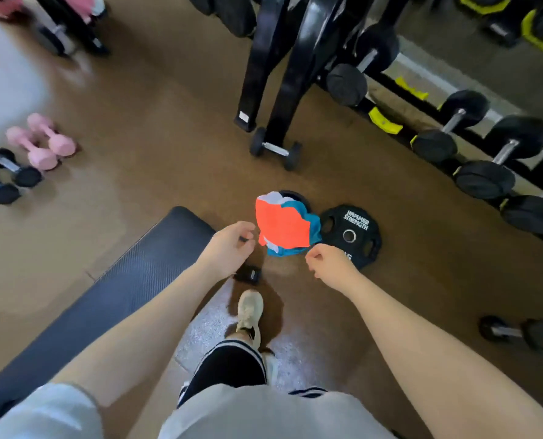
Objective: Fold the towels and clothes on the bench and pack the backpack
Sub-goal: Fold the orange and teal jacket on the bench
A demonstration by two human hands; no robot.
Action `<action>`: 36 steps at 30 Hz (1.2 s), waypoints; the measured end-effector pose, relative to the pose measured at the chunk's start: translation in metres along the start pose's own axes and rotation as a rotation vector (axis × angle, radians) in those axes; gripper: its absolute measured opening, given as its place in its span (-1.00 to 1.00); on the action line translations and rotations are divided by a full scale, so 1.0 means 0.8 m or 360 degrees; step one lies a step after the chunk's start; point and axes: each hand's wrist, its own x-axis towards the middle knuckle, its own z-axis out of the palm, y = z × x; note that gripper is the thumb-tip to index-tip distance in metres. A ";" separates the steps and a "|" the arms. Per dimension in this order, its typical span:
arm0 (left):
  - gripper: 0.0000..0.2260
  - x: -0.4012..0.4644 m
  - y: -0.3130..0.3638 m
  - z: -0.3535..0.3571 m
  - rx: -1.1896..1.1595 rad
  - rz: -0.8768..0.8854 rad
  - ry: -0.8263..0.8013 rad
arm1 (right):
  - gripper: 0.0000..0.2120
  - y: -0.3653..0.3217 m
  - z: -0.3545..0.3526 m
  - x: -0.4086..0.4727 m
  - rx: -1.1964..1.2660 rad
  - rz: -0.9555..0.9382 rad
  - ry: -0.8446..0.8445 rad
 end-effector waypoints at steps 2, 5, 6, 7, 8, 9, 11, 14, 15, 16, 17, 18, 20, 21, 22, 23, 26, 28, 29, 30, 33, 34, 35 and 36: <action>-0.72 0.046 0.016 0.009 0.0019 0.0006 -0.0098 | -0.79 0.017 -0.018 0.031 -0.0048 0.0005 -0.0071; -0.71 0.117 0.028 0.023 0.0060 -0.0057 -0.0209 | -0.80 0.039 -0.044 0.087 -0.0116 0.0077 -0.0115; -0.71 0.144 0.032 0.029 0.0086 -0.0075 -0.0233 | -0.80 0.046 -0.052 0.108 -0.0113 0.0102 -0.0099; -0.71 0.171 0.036 0.035 0.0116 -0.0081 -0.0255 | -0.79 0.054 -0.058 0.129 -0.0105 0.0129 -0.0082; -0.71 0.198 0.040 0.041 0.0150 -0.0080 -0.0274 | -0.79 0.062 -0.063 0.150 -0.0091 0.0157 -0.0064; -0.71 0.225 0.046 0.049 0.0185 -0.0079 -0.0297 | -0.78 0.071 -0.067 0.171 -0.0076 0.0188 -0.0049; -0.69 0.276 0.055 0.066 0.0230 -0.0090 -0.0347 | -0.78 0.090 -0.070 0.215 -0.0064 0.0245 -0.0039; -0.69 0.347 0.048 0.108 0.0190 -0.0136 -0.0343 | -0.81 0.127 -0.066 0.287 -0.0088 0.0300 -0.0086; -0.70 0.369 0.039 0.126 0.0179 -0.0150 -0.0346 | -0.82 0.142 -0.062 0.311 -0.0106 0.0312 -0.0108; -0.70 0.391 0.027 0.145 0.0185 -0.0161 -0.0358 | -0.83 0.159 -0.058 0.336 -0.0131 0.0320 -0.0129; -0.70 0.412 0.013 0.165 0.0195 -0.0179 -0.0369 | -0.84 0.178 -0.053 0.360 -0.0160 0.0327 -0.0159; -0.70 0.432 -0.002 0.184 0.0201 -0.0211 -0.0381 | -0.85 0.196 -0.046 0.384 -0.0196 0.0324 -0.0190; -0.70 0.467 -0.034 0.226 0.0212 -0.0286 -0.0397 | -0.86 0.235 -0.030 0.432 -0.0285 0.0328 -0.0254; -0.70 0.484 -0.052 0.248 0.0216 -0.0320 -0.0399 | -0.86 0.255 -0.020 0.455 -0.0328 0.0339 -0.0275; -0.69 0.500 -0.070 0.270 0.0214 -0.0349 -0.0397 | -0.85 0.275 -0.010 0.480 -0.0366 0.0346 -0.0281; -0.69 0.517 -0.089 0.293 0.0205 -0.0380 -0.0399 | -0.83 0.293 0.001 0.503 -0.0396 0.0348 -0.0281; -0.70 0.559 -0.139 0.356 0.0182 -0.0483 -0.0402 | -0.76 0.340 0.038 0.568 -0.0371 0.0339 -0.0279; -0.71 0.583 -0.171 0.395 0.0180 -0.0505 -0.0381 | -0.72 0.367 0.069 0.603 -0.0346 0.0340 -0.0248; -0.72 0.592 -0.186 0.412 0.0162 -0.0503 -0.0360 | -0.72 0.378 0.084 0.619 -0.0393 0.0322 -0.0223; -0.72 0.598 -0.201 0.427 0.0134 -0.0502 -0.0337 | -0.72 0.387 0.100 0.633 -0.0470 0.0301 -0.0179; -0.73 0.601 -0.242 0.460 0.0100 -0.0488 -0.0266 | -0.68 0.408 0.141 0.666 -0.0676 0.0354 0.0003; -0.73 0.599 -0.254 0.468 0.0107 -0.0500 -0.0225 | -0.68 0.414 0.153 0.675 -0.0709 0.0403 0.0030; -0.73 0.597 -0.264 0.474 0.0125 -0.0518 -0.0180 | -0.71 0.419 0.162 0.682 -0.0722 0.0437 0.0054; -0.74 0.593 -0.272 0.478 0.0150 -0.0540 -0.0142 | -0.74 0.422 0.169 0.687 -0.0714 0.0448 0.0077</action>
